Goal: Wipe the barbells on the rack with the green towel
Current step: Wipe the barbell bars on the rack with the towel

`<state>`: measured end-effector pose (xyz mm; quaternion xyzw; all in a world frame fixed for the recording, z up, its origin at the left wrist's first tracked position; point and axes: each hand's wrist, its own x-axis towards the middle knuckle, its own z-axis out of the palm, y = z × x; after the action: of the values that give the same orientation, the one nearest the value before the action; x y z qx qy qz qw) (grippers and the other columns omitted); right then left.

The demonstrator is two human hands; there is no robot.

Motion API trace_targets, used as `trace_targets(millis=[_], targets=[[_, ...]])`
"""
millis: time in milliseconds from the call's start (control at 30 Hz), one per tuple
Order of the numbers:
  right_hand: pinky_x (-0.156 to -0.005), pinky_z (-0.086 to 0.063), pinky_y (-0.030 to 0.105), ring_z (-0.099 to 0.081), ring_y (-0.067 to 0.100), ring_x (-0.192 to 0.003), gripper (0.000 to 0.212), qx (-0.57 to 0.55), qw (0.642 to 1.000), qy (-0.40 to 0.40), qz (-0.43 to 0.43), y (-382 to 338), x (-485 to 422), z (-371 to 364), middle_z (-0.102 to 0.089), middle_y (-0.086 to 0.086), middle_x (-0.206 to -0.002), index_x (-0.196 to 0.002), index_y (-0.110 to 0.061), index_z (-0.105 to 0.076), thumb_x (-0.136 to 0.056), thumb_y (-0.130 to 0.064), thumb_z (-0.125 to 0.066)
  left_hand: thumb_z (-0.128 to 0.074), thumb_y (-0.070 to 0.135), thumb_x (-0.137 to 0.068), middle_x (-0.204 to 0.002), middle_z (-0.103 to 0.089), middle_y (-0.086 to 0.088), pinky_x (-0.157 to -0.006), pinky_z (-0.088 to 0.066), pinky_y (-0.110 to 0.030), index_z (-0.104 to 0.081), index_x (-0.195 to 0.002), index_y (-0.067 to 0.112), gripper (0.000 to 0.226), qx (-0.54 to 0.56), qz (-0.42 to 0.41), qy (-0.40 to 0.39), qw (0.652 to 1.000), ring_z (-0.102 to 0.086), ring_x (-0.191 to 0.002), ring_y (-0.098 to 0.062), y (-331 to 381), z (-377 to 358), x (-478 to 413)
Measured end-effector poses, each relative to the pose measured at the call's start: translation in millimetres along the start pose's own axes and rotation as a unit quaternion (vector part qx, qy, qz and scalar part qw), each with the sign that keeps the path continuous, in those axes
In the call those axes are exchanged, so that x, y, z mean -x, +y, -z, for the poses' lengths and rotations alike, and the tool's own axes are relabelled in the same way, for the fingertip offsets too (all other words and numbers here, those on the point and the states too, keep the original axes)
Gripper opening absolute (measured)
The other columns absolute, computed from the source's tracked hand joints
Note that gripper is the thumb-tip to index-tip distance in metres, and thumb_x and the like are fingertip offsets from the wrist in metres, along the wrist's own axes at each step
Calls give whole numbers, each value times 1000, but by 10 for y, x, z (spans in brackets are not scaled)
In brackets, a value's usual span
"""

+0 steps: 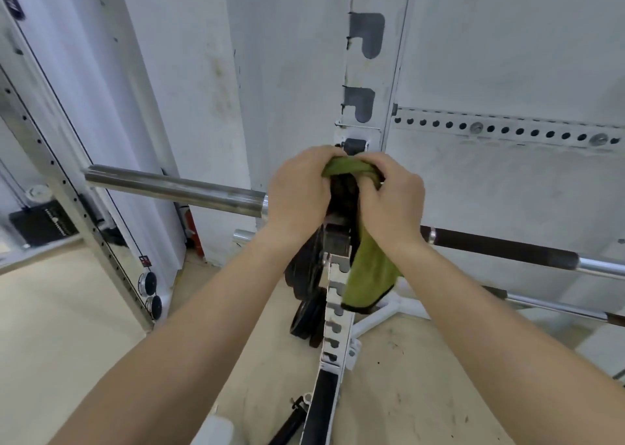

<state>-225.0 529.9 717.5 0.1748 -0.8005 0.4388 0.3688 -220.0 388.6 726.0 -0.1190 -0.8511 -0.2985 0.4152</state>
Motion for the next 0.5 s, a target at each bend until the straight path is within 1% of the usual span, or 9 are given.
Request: trace_targets(millis=[100, 167, 267, 300, 333, 400, 433, 467, 500], targets=[[-65, -48, 30, -66, 18, -78, 29, 72, 992, -3, 103, -282, -89, -474, -74, -1, -93, -109, -18, -71, -88, -4, -58, -50, -11, -75, -109, -65, 0, -90, -46, -24, -66, -111, 14, 46, 50, 91, 122, 987, -59, -101, -13, -225, 143, 150], [-61, -48, 35, -66, 28, -79, 28, 188, 962, -149, 128, -240, -78, -696, -71, 3, -91, -110, -21, -68, -87, -7, -57, -53, -10, -78, -113, -60, -2, -96, -47, -33, -62, -111, 12, 41, 97, 165, 123, 974, -55, -105, -13, -362, 52, 455], [-66, -51, 39, -61, 31, -82, 28, 271, 896, -348, 46, -145, -185, -681, -65, 8, -94, -110, -20, -60, -85, -9, -52, -63, -1, -84, -122, -61, -2, -103, -44, -34, -64, -116, 11, 34, 144, 196, 68, 968, -54, -115, -10, -378, -248, 1024], [-68, -52, 39, -60, 29, -82, 29, 266, 879, -394, 28, -132, -220, -636, -64, 8, -96, -113, -18, -58, -85, -11, -52, -63, 8, -87, -124, -63, 0, -104, -45, -34, -65, -119, 13, 33, 199, 245, 59, 947, -56, -117, -10, -348, -355, 1156], [-70, -52, 39, -59, 26, -82, 32, 257, 865, -431, 19, -131, -232, -593, -62, 6, -96, -119, -17, -55, -87, -15, -53, -62, 21, -88, -124, -65, 2, -105, -46, -36, -64, -123, 16, 35, 283, 328, 54, 900, -58, -118, -11, -299, -411, 1211], [-71, -53, 39, -58, 21, -81, 42, 250, 845, -472, 18, -152, -195, -505, -59, 0, -91, -131, -16, -46, -92, -29, -52, -57, 38, -90, -124, -68, 0, -106, -48, -42, -62, -130, 21, 44, 470, 490, 51, 732, -62, -117, -15, -223, -459, 1125], [-72, -53, 39, -59, 20, -81, 44, 257, 843, -471, 21, -165, -150, -471, -58, -2, -88, -134, -17, -44, -94, -36, -49, -55, 42, -95, -125, -68, -3, -106, -48, -43, -60, -133, 20, 45, 549, 526, 56, 648, -63, -116, -17, -205, -475, 1045], [-73, -53, 39, -59, 20, -81, 44, 267, 847, -459, 26, -172, -94, -445, -58, -4, -87, -132, -19, -45, -95, -43, -45, -52, 44, -99, -125, -69, -6, -104, -49, -43, -59, -135, 16, 46, 594, 542, 68, 591, -64, -116, -20, -209, -497, 969], [-73, -53, 39, -59, 20, -80, 42, 278, 856, -435, 32, -173, -35, -427, -58, -4, -87, -128, -20, -48, -97, -47, -41, -48, 47, -101, -125, -69, -9, -103, -50, -44, -59, -135, 13, 49, 615, 548, 82, 561, -65, -115, -23, -220, -518, 904]])
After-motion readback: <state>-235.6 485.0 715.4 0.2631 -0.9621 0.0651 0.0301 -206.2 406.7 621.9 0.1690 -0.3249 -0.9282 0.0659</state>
